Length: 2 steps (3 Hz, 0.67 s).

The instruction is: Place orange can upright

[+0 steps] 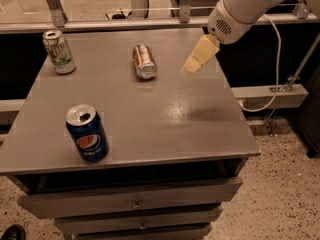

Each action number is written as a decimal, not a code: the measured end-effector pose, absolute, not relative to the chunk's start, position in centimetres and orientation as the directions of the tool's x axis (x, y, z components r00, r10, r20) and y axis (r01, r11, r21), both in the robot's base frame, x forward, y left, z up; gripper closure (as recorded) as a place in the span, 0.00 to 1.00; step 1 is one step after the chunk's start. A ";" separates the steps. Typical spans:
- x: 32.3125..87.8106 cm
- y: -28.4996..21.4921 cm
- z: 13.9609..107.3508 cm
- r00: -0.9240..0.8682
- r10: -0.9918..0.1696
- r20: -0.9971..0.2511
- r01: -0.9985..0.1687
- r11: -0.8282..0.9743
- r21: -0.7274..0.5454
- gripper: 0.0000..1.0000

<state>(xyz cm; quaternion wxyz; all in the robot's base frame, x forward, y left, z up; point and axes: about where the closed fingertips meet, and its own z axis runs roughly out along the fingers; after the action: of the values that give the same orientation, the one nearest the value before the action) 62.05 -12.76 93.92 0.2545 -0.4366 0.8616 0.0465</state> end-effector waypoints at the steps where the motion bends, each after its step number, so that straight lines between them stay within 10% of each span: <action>1: 64.6 -10.1 93.4 -0.514 -0.681 -0.522 -0.750 0.652 -0.112 0.00; 2: 69.1 -5.8 92.6 -0.575 -0.574 -0.583 -0.687 0.726 -0.038 0.00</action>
Offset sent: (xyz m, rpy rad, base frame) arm 0.1290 0.1207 -0.0155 0.3026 0.0081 -0.2865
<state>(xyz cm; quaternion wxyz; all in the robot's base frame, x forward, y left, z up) 69.07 -5.82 92.65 0.2915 -0.3573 0.8821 0.0964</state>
